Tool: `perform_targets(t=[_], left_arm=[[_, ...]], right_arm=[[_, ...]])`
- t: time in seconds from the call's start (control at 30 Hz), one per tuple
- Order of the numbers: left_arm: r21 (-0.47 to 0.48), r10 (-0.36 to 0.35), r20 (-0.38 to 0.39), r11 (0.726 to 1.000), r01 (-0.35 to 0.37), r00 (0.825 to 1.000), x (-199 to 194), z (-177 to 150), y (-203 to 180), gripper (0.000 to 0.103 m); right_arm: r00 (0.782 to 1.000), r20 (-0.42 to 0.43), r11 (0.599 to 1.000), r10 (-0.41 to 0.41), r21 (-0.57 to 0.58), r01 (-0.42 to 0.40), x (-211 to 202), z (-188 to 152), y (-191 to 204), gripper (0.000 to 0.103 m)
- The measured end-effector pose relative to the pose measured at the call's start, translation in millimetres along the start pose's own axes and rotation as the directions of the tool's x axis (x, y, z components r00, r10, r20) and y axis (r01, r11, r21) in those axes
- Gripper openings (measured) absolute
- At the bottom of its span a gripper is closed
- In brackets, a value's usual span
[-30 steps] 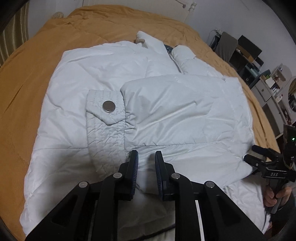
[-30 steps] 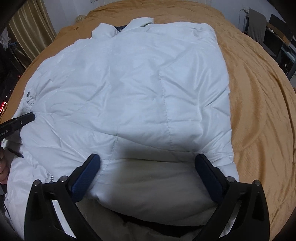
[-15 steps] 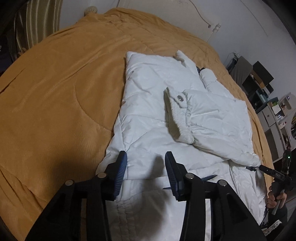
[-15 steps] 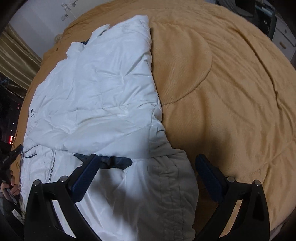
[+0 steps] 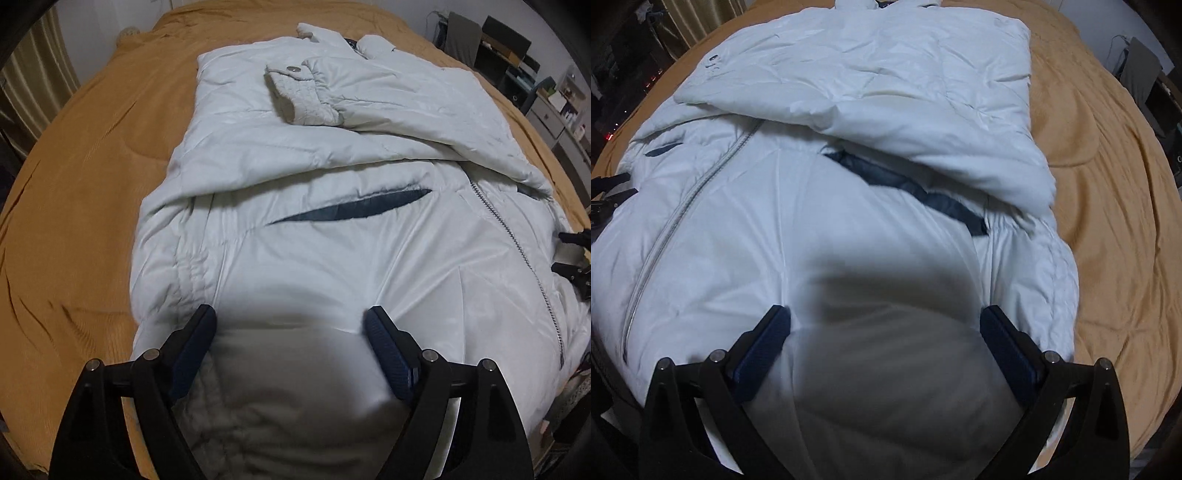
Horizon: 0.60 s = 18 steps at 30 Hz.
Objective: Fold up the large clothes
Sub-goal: 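Grasp the jacket hem with both tools and fold it toward the collar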
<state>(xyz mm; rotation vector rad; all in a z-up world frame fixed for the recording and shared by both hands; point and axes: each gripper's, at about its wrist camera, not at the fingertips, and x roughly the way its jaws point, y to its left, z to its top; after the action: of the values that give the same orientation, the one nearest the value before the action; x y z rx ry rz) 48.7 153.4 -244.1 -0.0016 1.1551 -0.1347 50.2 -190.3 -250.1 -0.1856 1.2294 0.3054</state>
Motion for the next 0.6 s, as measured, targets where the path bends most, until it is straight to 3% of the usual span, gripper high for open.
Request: perform_targets(t=[0.1, 0.23, 0.33, 0.43, 0.53, 0.6], left_arm=[[-0.017, -0.064, -0.011, 0.998, 0.064, 0.998, -8, -9, 9, 0.083], [0.000, -0.053, 0.015, 0.999, 0.053, 0.998, -31, -8, 13, 0.083], [-0.069, -0.019, 0.089, 0.997, 0.025, 0.996, -55, 7, 35, 0.084], [-0.181, -0.042, 0.109, 0.982, 0.062, 0.993, -51, 27, 75, 0.084], [-0.278, -0.160, 0.047, 0.946, 0.167, 0.986, -19, 41, 99, 0.084], [-0.295, -0.198, -0.026, 0.938, 0.182, 0.980, 6, 46, 102, 0.084]], right_arm=[[1.000, -0.025, 1.000, 0.010, 0.004, -0.010, -11, -18, -5, 0.103], [0.999, -0.044, 1.000, 0.010, 0.018, -0.009, -29, -27, -10, 0.103], [0.999, 0.041, 0.998, -0.009, 0.063, 0.006, -55, -19, -27, 0.103], [0.995, 0.094, 0.980, -0.029, 0.197, 0.010, -58, 5, -68, 0.103], [0.985, 0.085, 0.912, 0.150, 0.373, -0.171, -35, 24, -105, 0.103], [0.976, 0.050, 0.875, 0.212, 0.434, -0.213, -10, 31, -118, 0.103]])
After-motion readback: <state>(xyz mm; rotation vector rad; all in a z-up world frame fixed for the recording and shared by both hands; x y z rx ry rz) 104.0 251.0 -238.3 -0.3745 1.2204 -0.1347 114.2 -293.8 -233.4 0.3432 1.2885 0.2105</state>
